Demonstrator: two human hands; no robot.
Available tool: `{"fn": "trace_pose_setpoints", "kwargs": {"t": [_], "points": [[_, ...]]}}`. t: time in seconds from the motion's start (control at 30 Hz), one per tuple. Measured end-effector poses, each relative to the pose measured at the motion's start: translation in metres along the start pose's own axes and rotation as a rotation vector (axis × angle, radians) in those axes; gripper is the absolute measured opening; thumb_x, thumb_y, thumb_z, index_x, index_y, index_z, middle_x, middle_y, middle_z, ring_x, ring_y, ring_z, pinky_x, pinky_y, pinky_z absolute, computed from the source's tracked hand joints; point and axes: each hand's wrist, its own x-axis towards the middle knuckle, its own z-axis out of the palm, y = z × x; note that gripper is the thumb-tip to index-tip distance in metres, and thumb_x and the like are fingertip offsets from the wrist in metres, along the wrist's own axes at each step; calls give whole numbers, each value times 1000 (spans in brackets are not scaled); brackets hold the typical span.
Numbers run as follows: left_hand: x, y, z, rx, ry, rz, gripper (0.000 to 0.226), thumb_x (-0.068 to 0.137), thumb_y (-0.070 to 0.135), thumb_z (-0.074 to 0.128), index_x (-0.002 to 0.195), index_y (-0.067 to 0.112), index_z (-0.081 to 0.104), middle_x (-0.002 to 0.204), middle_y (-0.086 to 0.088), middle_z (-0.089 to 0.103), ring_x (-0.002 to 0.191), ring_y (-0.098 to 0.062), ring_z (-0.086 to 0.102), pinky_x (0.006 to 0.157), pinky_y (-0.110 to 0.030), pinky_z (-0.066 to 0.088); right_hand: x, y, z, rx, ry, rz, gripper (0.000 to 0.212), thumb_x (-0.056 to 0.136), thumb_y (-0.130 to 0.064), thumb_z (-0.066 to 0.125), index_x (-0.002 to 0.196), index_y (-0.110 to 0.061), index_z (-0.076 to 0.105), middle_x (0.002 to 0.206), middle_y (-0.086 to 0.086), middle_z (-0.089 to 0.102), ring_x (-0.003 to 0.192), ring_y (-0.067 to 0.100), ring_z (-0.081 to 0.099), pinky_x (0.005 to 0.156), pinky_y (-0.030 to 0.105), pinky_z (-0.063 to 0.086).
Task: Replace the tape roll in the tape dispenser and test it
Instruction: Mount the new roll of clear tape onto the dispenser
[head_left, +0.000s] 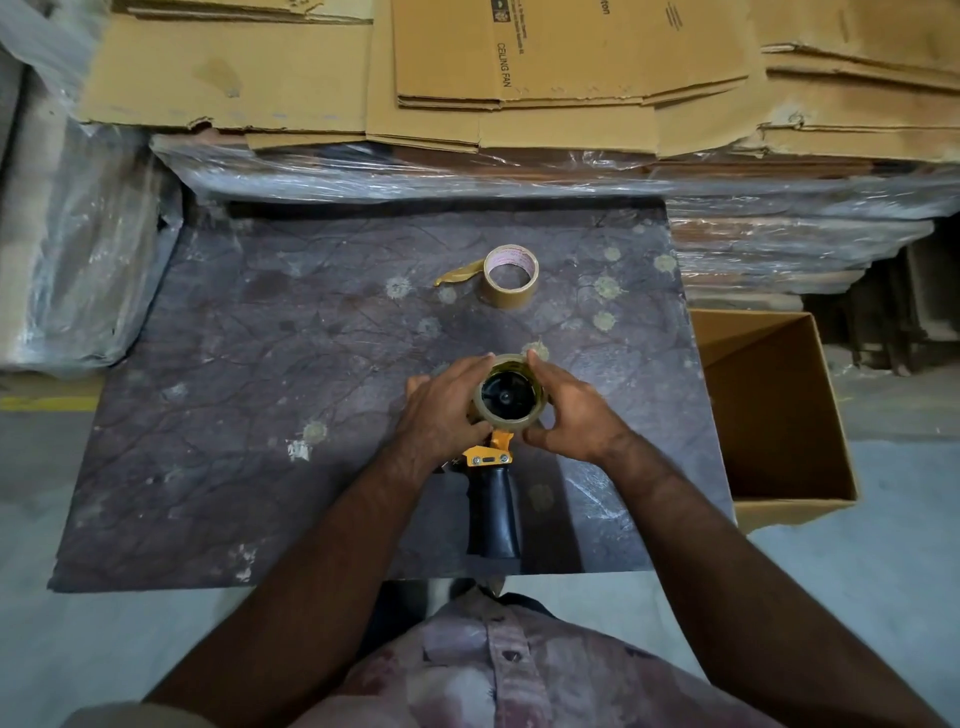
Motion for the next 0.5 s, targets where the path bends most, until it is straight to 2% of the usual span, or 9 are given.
{"fn": "trace_pose_setpoints", "kwargs": {"t": [0.13, 0.33, 0.5], "points": [[-1, 2, 0, -4, 1, 16, 94, 74, 32, 77, 155, 30, 30, 160, 12, 36, 140, -13, 42, 108, -48, 33, 1, 1, 5, -41, 14, 0, 108, 75, -28, 85, 158, -7, 19, 152, 15, 45, 138, 29, 44, 112, 30, 36], [2, -2, -1, -74, 10, 47, 99, 67, 42, 84, 153, 27, 37, 156, 7, 44, 140, -15, 46, 111, -53, 41, 2, 2, 7, -100, 12, 23, 109, 77, -33, 84, 159, -11, 16, 153, 14, 44, 138, 31, 43, 112, 35, 38], [4, -4, 1, -80, 17, 69, 96, 65, 35, 90, 147, 23, 42, 147, 2, 53, 131, -21, 53, 107, -40, 45, 3, 0, 7, -174, 22, 27, 107, 75, -32, 85, 158, -10, 20, 150, 15, 47, 134, 33, 48, 110, 35, 40]]}}
